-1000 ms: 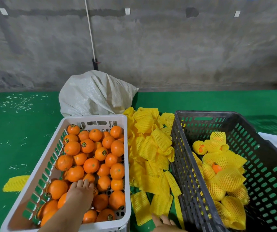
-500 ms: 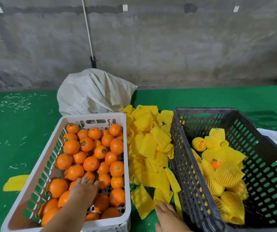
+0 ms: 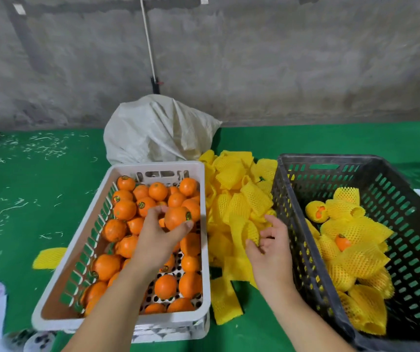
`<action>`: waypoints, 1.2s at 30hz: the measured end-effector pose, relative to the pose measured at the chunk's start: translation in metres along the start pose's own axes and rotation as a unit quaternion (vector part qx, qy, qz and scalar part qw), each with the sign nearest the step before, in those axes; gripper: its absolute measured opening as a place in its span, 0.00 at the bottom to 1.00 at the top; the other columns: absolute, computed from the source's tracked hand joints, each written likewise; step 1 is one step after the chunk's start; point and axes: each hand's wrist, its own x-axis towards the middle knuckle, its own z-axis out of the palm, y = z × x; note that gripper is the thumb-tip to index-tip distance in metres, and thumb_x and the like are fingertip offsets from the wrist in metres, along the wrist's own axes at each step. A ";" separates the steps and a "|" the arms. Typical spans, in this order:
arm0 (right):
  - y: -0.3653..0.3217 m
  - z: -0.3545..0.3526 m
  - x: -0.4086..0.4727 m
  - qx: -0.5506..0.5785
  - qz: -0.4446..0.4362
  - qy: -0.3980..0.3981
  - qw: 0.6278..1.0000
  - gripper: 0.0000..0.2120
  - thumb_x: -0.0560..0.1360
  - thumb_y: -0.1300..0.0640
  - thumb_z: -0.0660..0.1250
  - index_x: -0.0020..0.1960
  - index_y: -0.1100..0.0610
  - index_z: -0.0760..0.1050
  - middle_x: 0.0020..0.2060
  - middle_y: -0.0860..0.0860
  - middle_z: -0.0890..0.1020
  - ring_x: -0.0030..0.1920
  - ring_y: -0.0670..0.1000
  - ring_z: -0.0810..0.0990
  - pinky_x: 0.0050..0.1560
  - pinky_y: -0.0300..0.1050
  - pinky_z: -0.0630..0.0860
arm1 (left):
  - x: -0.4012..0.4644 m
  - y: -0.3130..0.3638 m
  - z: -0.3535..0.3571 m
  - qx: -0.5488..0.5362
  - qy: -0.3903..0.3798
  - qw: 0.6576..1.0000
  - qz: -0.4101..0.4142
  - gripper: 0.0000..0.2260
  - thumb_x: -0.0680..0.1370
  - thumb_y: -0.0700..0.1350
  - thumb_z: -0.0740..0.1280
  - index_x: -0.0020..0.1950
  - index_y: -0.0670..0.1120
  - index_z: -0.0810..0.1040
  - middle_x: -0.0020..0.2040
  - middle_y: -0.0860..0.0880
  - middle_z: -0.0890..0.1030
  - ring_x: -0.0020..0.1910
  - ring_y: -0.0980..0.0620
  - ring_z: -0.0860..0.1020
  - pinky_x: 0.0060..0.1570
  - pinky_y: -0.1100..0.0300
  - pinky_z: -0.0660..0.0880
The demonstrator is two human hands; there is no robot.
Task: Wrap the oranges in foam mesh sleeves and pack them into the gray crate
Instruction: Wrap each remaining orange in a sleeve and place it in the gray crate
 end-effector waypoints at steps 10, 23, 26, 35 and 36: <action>-0.039 -0.003 0.007 0.060 -0.036 -0.020 0.997 0.06 0.79 0.57 0.71 0.47 0.47 0.78 0.36 0.42 0.80 0.35 0.41 0.76 0.38 0.41 0.74 | -0.042 0.041 0.045 -0.242 -0.210 0.947 -0.036 0.29 0.69 0.55 0.80 0.68 0.49 0.78 0.63 0.44 0.83 0.59 0.47 0.83 0.57 0.55 0.80; -0.054 -0.011 0.012 0.022 -0.006 -0.066 0.998 0.04 0.79 0.54 0.72 0.54 0.50 0.80 0.43 0.50 0.84 0.45 0.50 0.83 0.42 0.45 0.79 | -0.042 0.036 0.053 -0.239 -0.258 0.936 -0.015 0.33 0.68 0.62 0.81 0.69 0.49 0.82 0.64 0.40 0.83 0.64 0.40 0.81 0.62 0.47 0.78; -0.053 -0.015 0.013 0.021 -0.034 -0.073 0.997 0.02 0.80 0.52 0.71 0.52 0.48 0.80 0.37 0.43 0.80 0.37 0.43 0.76 0.37 0.37 0.69 | -0.039 0.033 0.055 -0.236 -0.197 0.951 -0.015 0.27 0.69 0.59 0.80 0.65 0.53 0.83 0.61 0.44 0.85 0.62 0.43 0.82 0.57 0.54 0.80; -0.063 -0.007 -0.002 0.027 -0.106 -0.092 0.990 0.05 0.79 0.54 0.70 0.50 0.43 0.79 0.41 0.40 0.83 0.43 0.44 0.82 0.38 0.32 0.74 | -0.047 0.044 0.070 -0.144 -0.059 0.988 -0.019 0.30 0.65 0.68 0.76 0.64 0.72 0.68 0.65 0.52 0.78 0.60 0.58 0.81 0.58 0.57 0.81; -0.063 -0.006 -0.002 0.028 -0.110 -0.088 0.990 0.04 0.79 0.53 0.69 0.50 0.43 0.78 0.41 0.40 0.83 0.43 0.43 0.83 0.38 0.32 0.74 | -0.049 0.046 0.072 -0.136 -0.054 0.989 -0.024 0.30 0.65 0.70 0.75 0.64 0.71 0.69 0.67 0.53 0.77 0.63 0.56 0.80 0.61 0.54 0.80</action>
